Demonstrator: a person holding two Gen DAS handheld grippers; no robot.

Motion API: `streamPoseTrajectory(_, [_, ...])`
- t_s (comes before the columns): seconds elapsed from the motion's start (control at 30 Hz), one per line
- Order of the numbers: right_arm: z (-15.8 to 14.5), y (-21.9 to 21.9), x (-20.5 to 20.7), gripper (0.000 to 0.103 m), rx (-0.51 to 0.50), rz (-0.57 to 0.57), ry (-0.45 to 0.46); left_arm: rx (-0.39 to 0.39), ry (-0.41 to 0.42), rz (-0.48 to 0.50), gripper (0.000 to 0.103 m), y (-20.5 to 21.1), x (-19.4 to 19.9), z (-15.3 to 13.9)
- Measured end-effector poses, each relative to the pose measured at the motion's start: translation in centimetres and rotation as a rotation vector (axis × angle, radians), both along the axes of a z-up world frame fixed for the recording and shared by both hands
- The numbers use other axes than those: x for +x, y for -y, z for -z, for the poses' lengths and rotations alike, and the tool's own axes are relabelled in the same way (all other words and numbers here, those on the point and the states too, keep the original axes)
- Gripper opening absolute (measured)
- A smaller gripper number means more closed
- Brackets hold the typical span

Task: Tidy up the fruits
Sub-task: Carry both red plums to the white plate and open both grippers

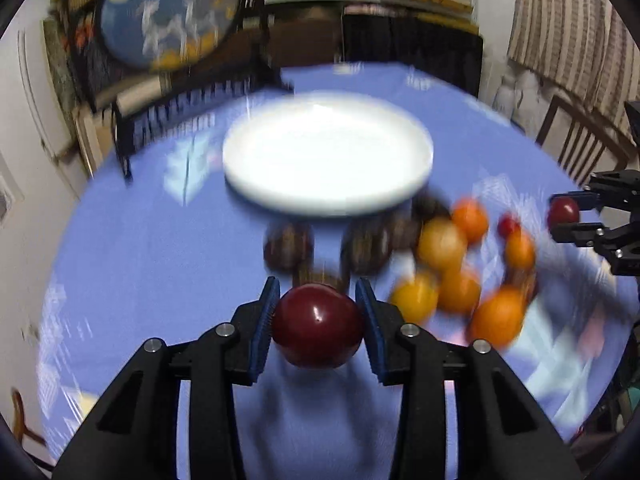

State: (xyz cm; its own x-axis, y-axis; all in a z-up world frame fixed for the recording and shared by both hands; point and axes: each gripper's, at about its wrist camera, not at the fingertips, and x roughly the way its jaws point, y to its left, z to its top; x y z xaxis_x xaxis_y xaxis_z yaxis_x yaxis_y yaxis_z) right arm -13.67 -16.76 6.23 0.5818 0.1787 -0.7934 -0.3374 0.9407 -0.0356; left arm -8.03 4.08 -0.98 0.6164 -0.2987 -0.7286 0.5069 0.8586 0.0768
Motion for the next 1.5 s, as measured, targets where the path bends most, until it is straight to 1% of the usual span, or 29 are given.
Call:
streamPoseTrajectory(0.1, [-2.4, -0.8, 3.7, 0.037, 0.034, 0.002, 0.080, -0.019, 0.089, -0.033, 0.040, 2.6, 2.6, -3.5])
streamPoseTrajectory(0.13, [-2.9, -1.2, 5.2, 0.037, 0.052, 0.001, 0.100, -0.023, 0.113, -0.039, 0.043, 3.4, 3.4, -4.1])
streamPoseTrajectory(0.17, [-3.0, -1.4, 6.3, 0.037, 0.061, 0.007, 0.109, -0.016, 0.159, -0.063, 0.050, 4.7, 4.7, -4.9])
streamPoseTrajectory(0.2, [-2.8, -1.7, 8.3, 0.037, 0.084, 0.018, 0.102, -0.008, 0.187, -0.087, 0.050, 5.6, 5.6, -5.1])
streamPoseTrajectory(0.23, [-2.4, -1.8, 9.7, 0.037, 0.100, 0.022, 0.090, 0.002, 0.189, -0.095, 0.050, 6.4, 6.5, -5.0])
streamPoseTrajectory(0.3, [-0.9, -2.2, 13.0, 0.037, 0.106, 0.049, 0.057, 0.028, 0.151, -0.104, 0.048, 7.9, 8.7, -4.2])
streamPoseTrajectory(0.37, [0.7, -2.2, 15.6, 0.037, 0.111, 0.077, 0.018, 0.071, 0.115, -0.111, 0.029, 9.2, 10.7, -2.8])
streamPoseTrajectory(0.4, [1.5, -1.9, 16.6, 0.037, 0.117, 0.098, -0.002, 0.086, 0.069, -0.125, 0.030, 9.4, 12.2, -1.7])
streamPoseTrajectory(0.47, [3.4, -1.3, 18.2, 0.038, 0.139, 0.101, -0.060, 0.057, 0.003, -0.140, 0.030, 8.9, 13.7, -0.3])
streamPoseTrajectory(0.5, [4.0, -1.3, 18.5, 0.038, 0.130, 0.110, -0.064, 0.044, -0.033, -0.146, 0.030, 8.6, 14.6, 0.6])
streamPoseTrajectory(0.6, [5.4, -1.4, 19.8, 0.038, 0.103, 0.126, -0.089, 0.071, -0.055, -0.181, 0.031, 8.2, 16.0, 2.1])
streamPoseTrajectory(0.67, [5.7, -1.5, 20.1, 0.038, 0.098, 0.126, -0.095, 0.059, -0.079, -0.200, 0.032, 7.6, 16.5, 2.5])
streamPoseTrajectory(0.73, [5.3, -1.5, 20.3, 0.043, 0.093, 0.122, -0.083, 0.047, -0.080, -0.203, 0.034, 7.1, 16.4, 2.6])
streamPoseTrajectory(0.8, [4.3, -0.7, 19.8, 0.066, 0.088, 0.150, -0.032, 0.046, -0.056, -0.203, 0.041, 6.7, 15.8, 2.2])
streamPoseTrajectory(0.83, [3.7, -0.1, 19.5, 0.068, 0.102, 0.158, -0.015, 0.040, -0.049, -0.202, 0.045, 6.5, 15.4, 2.0])
streamPoseTrajectory(0.93, [2.3, 1.9, 18.3, 0.068, 0.120, 0.189, 0.008, 0.021, -0.028, -0.193, 0.050, 5.5, 14.1, 1.0])
streamPoseTrajectory(1.0, [1.5, 2.9, 16.9, 0.068, 0.139, 0.201, 0.014, 0.020, -0.003, -0.187, 0.051, 4.7, 12.9, 0.3])
streamPoseTrajectory(1.03, [1.0, 3.3, 15.7, 0.068, 0.139, 0.198, 0.013, 0.018, 0.006, -0.182, 0.051, 4.1, 12.1, 0.0])
streamPoseTrajectory(1.1, [0.2, 3.4, 12.7, 0.068, 0.105, 0.168, 0.019, 0.023, 0.036, -0.167, 0.056, 3.0, 10.1, -0.6])
streamPoseTrajectory(1.13, [-0.2, 3.3, 11.5, 0.068, 0.101, 0.154, 0.023, 0.034, 0.059, -0.170, 0.065, 2.3, 9.0, -0.9])
streamPoseTrajectory(1.17, [-0.6, 3.1, 9.3, 0.068, 0.098, 0.130, 0.029, 0.040, 0.073, -0.173, 0.074, 1.8, 8.2, -1.0])
streamPoseTrajectory(1.2, [-0.8, 3.1, 8.0, 0.068, 0.096, 0.116, 0.030, 0.042, 0.095, -0.174, 0.076, 1.0, 6.8, -1.2])
streamPoseTrajectory(1.27, [-1.3, 2.8, 4.5, 0.070, 0.098, 0.088, 0.038, 0.044, 0.111, -0.172, 0.078, -0.2, 4.9, -1.4])
streamPoseTrajectory(1.3, [-1.3, 2.6, 2.5, 0.071, 0.100, 0.073, 0.037, 0.039, 0.110, -0.168, 0.079, -0.9, 3.6, -1.4])
streamPoseTrajectory(1.37, [-1.2, 1.8, -0.7, 0.071, 0.101, 0.038, 0.019, 0.036, 0.103, -0.152, 0.083, -1.7, 1.4, -1.2])
streamPoseTrajectory(1.43, [-0.7, 0.5, -3.0, 0.071, 0.089, 0.003, 0.008, 0.057, 0.103, -0.127, 0.084, -2.2, -0.9, -0.6])
streamPoseTrajectory(1.5, [0.1, -1.3, -5.2, 0.071, 0.079, -0.051, 0.003, 0.074, 0.090, -0.109, 0.085, -2.4, -2.4, 0.2])
